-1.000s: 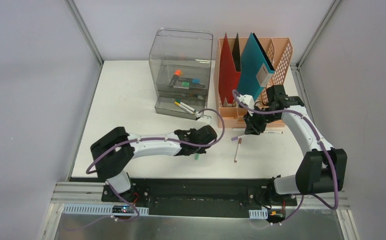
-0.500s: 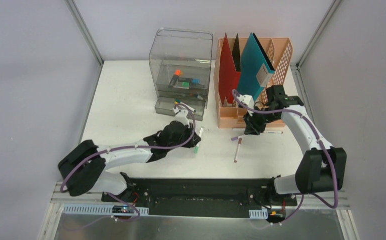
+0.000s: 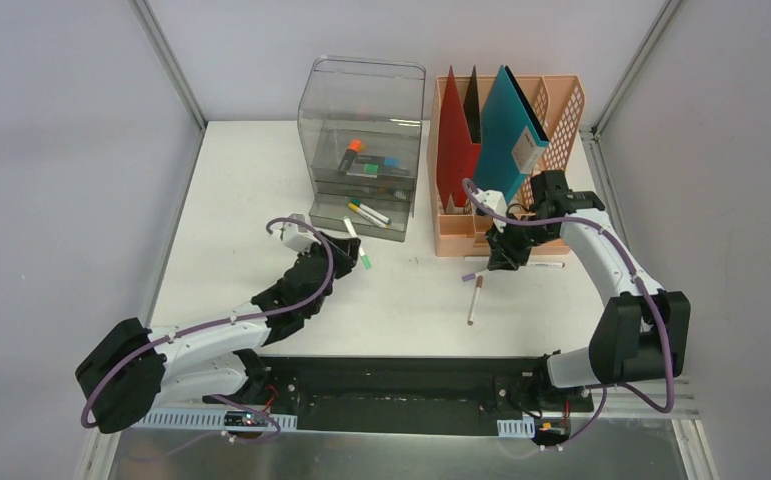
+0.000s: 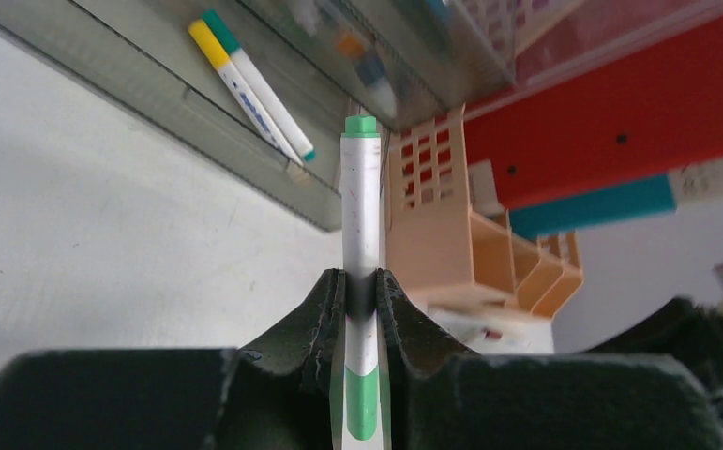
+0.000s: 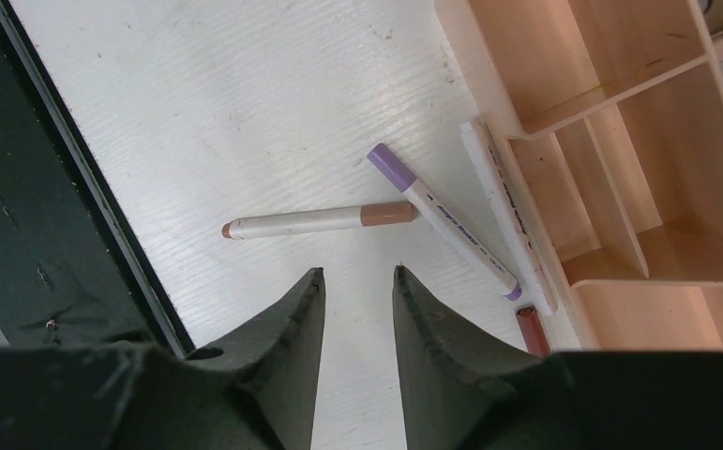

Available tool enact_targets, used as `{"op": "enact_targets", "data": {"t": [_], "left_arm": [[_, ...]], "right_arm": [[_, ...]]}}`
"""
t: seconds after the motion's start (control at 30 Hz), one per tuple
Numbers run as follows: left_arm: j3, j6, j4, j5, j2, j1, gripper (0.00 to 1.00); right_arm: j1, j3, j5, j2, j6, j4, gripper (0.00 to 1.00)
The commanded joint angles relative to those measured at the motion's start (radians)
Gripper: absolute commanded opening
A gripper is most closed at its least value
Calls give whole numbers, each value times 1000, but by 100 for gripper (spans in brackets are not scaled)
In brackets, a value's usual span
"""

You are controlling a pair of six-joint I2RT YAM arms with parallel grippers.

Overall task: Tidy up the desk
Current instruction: Pick up the stationery from the center of the board, then place the stationery in the drawer.

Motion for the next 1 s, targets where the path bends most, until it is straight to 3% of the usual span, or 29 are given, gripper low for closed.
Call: {"op": "enact_targets", "data": {"t": [0.0,0.27,0.43,0.77,0.87,0.97], "left_arm": [[5,-144,85,-187,-19,31,0],[78,-274,65,-121,75,157,0],[157,-403,-12,-163,180,207,0],[315,-557,-49,-47,396,280,1],[339,-569,-37,-13,448,297,11],[349,-572,-4,22,495,312,35]], "right_arm": [[3,25,-25,4,-2,3,35],[3,25,-27,5,-4,1,35],[3,25,-28,7,-5,0,35],[3,26,-31,6,-7,-2,34],[3,26,-34,4,-9,-5,34],[3,25,-35,1,-10,-6,34]]}}
